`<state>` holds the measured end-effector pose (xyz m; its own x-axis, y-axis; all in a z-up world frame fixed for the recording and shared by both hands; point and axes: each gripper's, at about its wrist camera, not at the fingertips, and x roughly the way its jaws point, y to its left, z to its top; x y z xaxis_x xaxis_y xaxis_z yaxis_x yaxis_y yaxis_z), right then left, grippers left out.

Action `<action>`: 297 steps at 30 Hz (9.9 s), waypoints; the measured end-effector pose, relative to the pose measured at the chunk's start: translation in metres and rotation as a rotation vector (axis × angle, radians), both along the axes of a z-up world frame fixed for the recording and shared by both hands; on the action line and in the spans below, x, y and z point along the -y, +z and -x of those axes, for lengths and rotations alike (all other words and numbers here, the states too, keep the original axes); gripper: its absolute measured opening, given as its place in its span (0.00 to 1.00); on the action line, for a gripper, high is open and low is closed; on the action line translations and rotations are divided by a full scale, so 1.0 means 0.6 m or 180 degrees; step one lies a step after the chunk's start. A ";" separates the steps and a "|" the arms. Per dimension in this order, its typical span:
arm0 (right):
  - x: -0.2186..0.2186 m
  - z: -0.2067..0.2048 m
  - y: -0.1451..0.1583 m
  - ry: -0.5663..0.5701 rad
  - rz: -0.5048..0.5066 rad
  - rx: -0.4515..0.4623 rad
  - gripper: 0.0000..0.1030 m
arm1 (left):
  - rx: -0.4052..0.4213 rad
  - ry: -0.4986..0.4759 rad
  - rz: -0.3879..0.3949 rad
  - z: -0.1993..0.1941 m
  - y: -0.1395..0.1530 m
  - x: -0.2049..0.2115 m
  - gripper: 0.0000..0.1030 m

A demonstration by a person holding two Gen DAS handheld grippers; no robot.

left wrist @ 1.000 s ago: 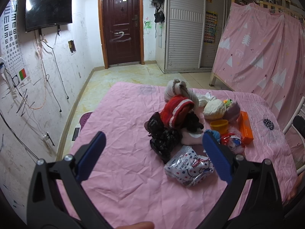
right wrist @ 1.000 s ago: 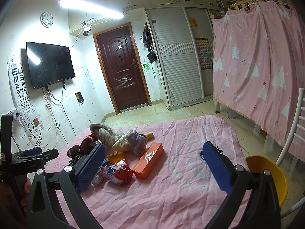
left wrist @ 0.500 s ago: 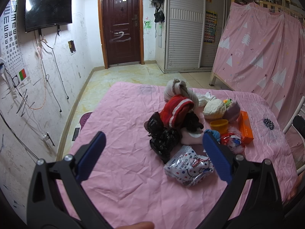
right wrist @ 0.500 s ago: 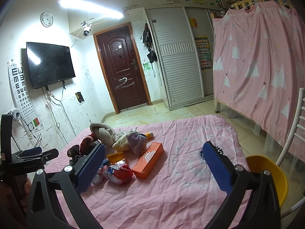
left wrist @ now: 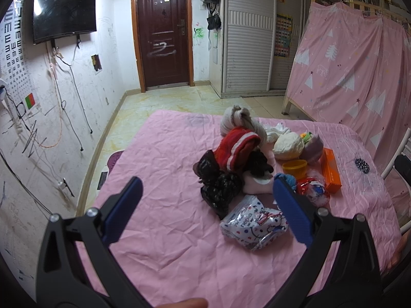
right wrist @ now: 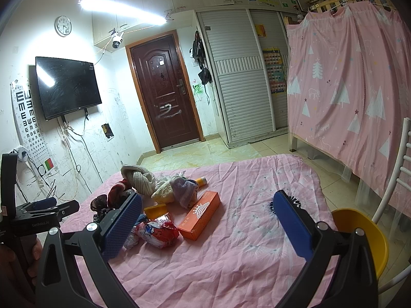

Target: Collect trash

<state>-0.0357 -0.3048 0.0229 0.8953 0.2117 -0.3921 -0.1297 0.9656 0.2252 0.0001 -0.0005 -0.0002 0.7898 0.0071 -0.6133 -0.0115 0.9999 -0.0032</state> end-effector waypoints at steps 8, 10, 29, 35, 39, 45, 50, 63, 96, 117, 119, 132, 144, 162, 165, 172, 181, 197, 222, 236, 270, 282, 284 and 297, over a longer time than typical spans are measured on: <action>0.002 0.000 -0.002 0.0002 -0.0003 -0.0004 0.92 | -0.0002 0.0001 -0.0004 0.000 0.000 0.000 0.94; 0.002 -0.001 -0.002 0.0000 -0.0004 -0.0007 0.92 | -0.0005 0.0000 -0.0001 0.000 0.000 0.000 0.94; -0.021 -0.026 -0.025 0.0190 0.0152 -0.0171 0.92 | -0.0239 -0.0087 0.0105 -0.024 -0.028 0.002 0.94; -0.030 -0.050 -0.036 0.0390 0.0092 -0.0365 0.92 | -0.0393 -0.0118 0.0148 -0.041 -0.043 -0.002 0.94; -0.033 -0.072 -0.046 0.0451 0.0077 -0.0510 0.92 | -0.0488 -0.0027 0.0202 -0.061 -0.049 -0.018 0.93; -0.036 -0.115 -0.060 0.0397 0.0157 -0.0756 0.92 | -0.0674 0.0136 0.0224 -0.100 -0.062 -0.043 0.87; -0.047 -0.156 -0.078 0.0465 0.0241 -0.1011 0.92 | -0.0854 0.0164 0.0250 -0.125 -0.078 -0.052 0.76; -0.060 -0.216 -0.125 0.0558 0.0375 -0.1513 0.63 | -0.0985 -0.0194 0.0535 -0.135 -0.081 -0.036 0.25; 0.193 -0.078 0.004 0.0049 -0.0478 -0.0571 0.17 | -0.0457 -0.1259 0.0091 -0.088 0.084 0.248 0.16; 0.419 0.029 -0.035 -0.0970 -0.0617 -0.0465 0.18 | -0.0987 -0.2660 0.0345 -0.049 0.046 0.637 0.65; 0.422 0.024 -0.050 -0.0955 -0.0631 -0.0533 0.18 | -0.1003 -0.2592 0.0330 -0.055 0.045 0.630 0.65; 0.378 -0.040 -0.099 -0.1021 -0.0410 -0.0906 0.55 | -0.0827 -0.2357 0.0542 -0.052 0.093 0.518 0.65; 0.249 -0.073 -0.031 -0.0614 -0.0133 -0.0715 0.56 | -0.0621 -0.1852 0.0745 -0.060 0.116 0.365 0.65; 0.042 -0.166 -0.024 0.0013 0.0173 -0.0838 0.58 | -0.0488 -0.0687 0.0556 -0.122 0.088 0.127 0.65; 0.011 -0.184 -0.029 0.0115 0.0207 -0.0882 0.58 | -0.0539 -0.0576 0.0539 -0.136 0.077 0.095 0.65; -0.049 -0.210 -0.039 0.0327 0.0220 -0.0932 0.60 | -0.0685 -0.0414 0.0359 -0.161 0.043 0.056 0.66; -0.101 -0.239 -0.062 0.0539 0.0150 -0.1065 0.67 | -0.0911 -0.0448 0.0244 -0.188 -0.006 0.044 0.66; -0.117 -0.265 -0.084 0.0614 0.0067 -0.1184 0.67 | -0.0862 -0.0254 0.0638 -0.162 -0.007 -0.026 0.12; -0.021 -0.217 -0.040 0.0600 -0.0421 -0.0943 0.18 | -0.0457 -0.0360 0.0492 -0.105 0.082 0.022 0.11; 0.141 -0.129 -0.009 0.0013 -0.0490 -0.0577 0.18 | -0.0376 -0.1029 0.0206 -0.084 0.118 0.211 0.11; 0.424 0.038 -0.077 -0.1213 -0.0609 -0.0547 0.50 | -0.0806 -0.2653 0.0025 -0.011 0.084 0.651 0.33; 0.400 0.027 -0.064 -0.1164 -0.0591 -0.0542 0.60 | -0.0796 -0.2511 0.0151 -0.020 0.095 0.609 0.44; 0.391 0.021 -0.060 -0.1124 -0.0562 -0.0545 0.60 | -0.0774 -0.2483 0.0192 -0.021 0.101 0.595 0.44; 0.267 -0.050 -0.029 -0.0727 -0.0339 -0.0575 0.60 | -0.0629 -0.2121 0.0382 -0.052 0.124 0.466 0.44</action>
